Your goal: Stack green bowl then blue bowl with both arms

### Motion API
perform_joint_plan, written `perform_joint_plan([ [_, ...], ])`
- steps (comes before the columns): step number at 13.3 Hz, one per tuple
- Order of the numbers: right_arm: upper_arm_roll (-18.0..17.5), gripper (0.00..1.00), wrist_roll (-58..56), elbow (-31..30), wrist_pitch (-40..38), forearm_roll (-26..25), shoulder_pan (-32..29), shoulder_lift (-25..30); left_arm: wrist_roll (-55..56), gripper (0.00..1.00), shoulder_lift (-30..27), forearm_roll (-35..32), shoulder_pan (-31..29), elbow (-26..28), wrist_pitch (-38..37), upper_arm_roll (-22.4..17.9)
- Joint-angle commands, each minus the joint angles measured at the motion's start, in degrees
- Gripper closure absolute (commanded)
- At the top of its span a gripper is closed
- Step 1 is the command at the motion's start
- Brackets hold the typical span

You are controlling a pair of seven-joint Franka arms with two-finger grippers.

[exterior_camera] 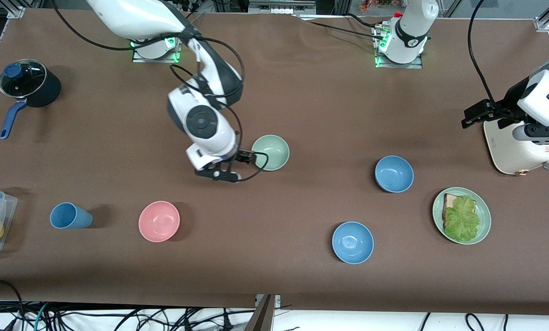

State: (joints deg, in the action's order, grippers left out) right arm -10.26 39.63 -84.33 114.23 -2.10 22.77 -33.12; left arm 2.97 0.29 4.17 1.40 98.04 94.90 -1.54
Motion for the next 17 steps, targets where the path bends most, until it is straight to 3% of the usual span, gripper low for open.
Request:
perform_joint_plan([
  [1, 5.7, 0.01, -18.5, 1.2, -3.2, -0.4, -3.4, 4.7, 0.3, 0.0, 0.2, -1.4, -0.3, -1.1, -1.0, 0.2],
  [5, 18.6, 0.01, -35.1, 1.2, -9.4, 0.3, -3.6, 9.6, 0.1, 0.0, 0.9, -1.4, 0.6, -1.3, -0.9, 0.8],
  [8, 24.1, 0.01, -40.3, 1.2, -14.0, 0.6, -3.7, 12.2, -0.2, 0.0, 1.2, -1.4, 0.6, -1.2, -0.9, 1.5],
  [12, 24.5, 0.01, -40.5, 0.2, -21.2, 1.0, -8.8, 17.8, -0.1, 0.0, 7.9, -1.4, 0.5, -1.1, -0.1, 1.7],
  [14, 24.1, 0.01, -40.3, -2.7, -21.8, 0.9, -10.6, 21.8, -0.2, 0.0, 11.0, -1.4, 0.5, -0.1, 5.6, 1.8],
  [17, 19.7, 0.01, -41.0, -4.5, -21.8, 0.9, -13.8, 25.6, -0.5, 0.0, 14.8, -1.4, 0.7, 1.6, 11.2, 2.2],
])
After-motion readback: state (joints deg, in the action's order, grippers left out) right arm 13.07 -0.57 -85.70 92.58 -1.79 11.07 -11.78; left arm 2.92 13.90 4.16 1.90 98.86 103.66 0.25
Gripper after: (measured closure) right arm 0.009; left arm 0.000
